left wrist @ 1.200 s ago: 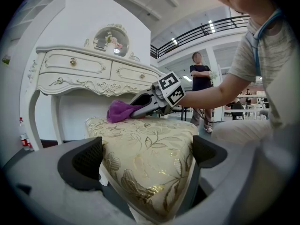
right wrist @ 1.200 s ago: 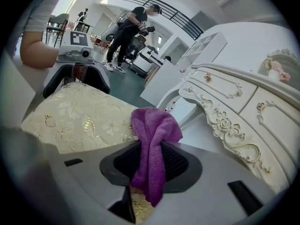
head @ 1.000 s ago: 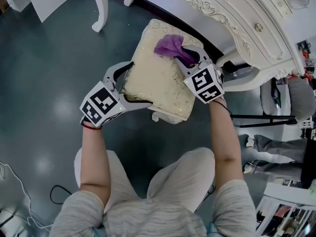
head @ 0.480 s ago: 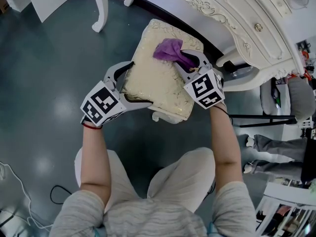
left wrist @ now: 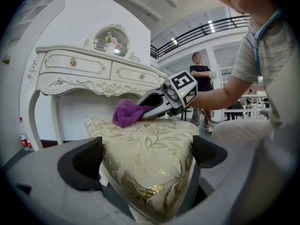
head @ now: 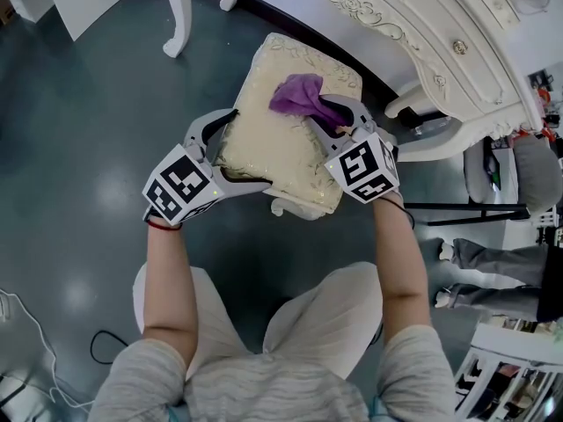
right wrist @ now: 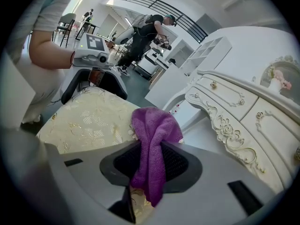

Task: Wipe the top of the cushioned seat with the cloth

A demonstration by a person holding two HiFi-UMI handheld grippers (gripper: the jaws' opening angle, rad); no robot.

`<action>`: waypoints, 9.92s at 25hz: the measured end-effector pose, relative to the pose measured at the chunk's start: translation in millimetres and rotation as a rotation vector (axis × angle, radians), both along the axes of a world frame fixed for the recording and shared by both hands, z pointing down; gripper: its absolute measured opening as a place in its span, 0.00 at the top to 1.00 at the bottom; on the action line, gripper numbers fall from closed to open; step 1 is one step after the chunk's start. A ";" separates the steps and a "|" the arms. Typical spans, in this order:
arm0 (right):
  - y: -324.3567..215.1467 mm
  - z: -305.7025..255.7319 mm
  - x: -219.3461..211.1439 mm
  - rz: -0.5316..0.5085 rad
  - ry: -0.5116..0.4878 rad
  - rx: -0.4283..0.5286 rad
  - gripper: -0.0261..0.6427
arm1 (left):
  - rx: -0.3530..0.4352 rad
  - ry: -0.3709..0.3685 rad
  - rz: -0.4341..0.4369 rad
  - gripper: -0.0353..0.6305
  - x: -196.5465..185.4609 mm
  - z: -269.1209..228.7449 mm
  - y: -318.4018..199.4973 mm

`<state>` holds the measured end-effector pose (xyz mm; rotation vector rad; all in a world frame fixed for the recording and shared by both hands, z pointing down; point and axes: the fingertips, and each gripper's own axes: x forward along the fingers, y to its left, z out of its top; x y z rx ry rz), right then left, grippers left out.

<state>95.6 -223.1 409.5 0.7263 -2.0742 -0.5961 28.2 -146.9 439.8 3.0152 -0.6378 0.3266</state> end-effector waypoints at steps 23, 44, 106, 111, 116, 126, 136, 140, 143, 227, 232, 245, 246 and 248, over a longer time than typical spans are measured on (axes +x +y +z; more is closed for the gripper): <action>43.3 1.9 -9.3 -0.038 -0.008 -0.020 0.79 | 0.001 0.008 0.004 0.06 0.1 0.3 -0.3; 86.9 4.4 -20.3 -0.082 0.005 -0.059 0.79 | 0.001 0.009 0.002 0.06 -0.1 -0.2 -0.4; -176.4 -10.7 -39.7 0.207 0.108 0.008 0.79 | -0.080 -0.066 0.025 0.06 -17.2 27.3 -1.8; -179.8 -3.2 -38.5 0.210 0.129 -0.002 0.79 | -0.077 -0.062 0.032 0.06 -17.8 28.0 -1.6; -177.2 0.5 -43.9 0.177 0.203 0.011 0.79 | -0.073 -0.058 0.039 0.06 -17.5 27.8 -1.4; -175.5 1.5 -44.3 0.176 0.193 0.008 0.79 | -0.084 -0.046 0.052 0.06 -17.2 29.0 -2.0; -168.6 1.0 -47.1 0.154 0.196 0.034 0.79 | -0.091 -0.037 0.062 0.06 -16.3 29.0 -2.5; -162.9 0.6 -48.3 0.149 0.183 0.039 0.79 | -0.087 -0.038 0.066 0.06 -15.3 28.9 -2.4; -156.2 0.1 -50.5 0.136 0.188 0.049 0.79 | -0.090 -0.037 0.067 0.06 -15.6 28.4 -2.1; 70.4 10.6 -91.9 -0.182 0.178 -0.047 0.79 | -0.097 -0.060 0.033 0.06 -18.3 27.8 -1.8; 80.3 9.6 -92.0 -0.181 0.127 -0.078 0.79 | -0.096 -0.059 0.037 0.06 -18.2 27.5 -1.6; 109.6 10.1 -91.2 -0.211 0.060 -0.166 0.79 | -0.081 -0.070 0.035 0.06 -18.1 26.7 -2.1; 111.9 9.7 -90.7 -0.214 0.046 -0.179 0.79 | -0.082 -0.072 0.034 0.06 -18.4 26.7 -1.9; 115.8 8.8 -89.4 -0.220 0.020 -0.202 0.79 | -0.077 -0.079 0.029 0.06 -18.9 25.8 -2.0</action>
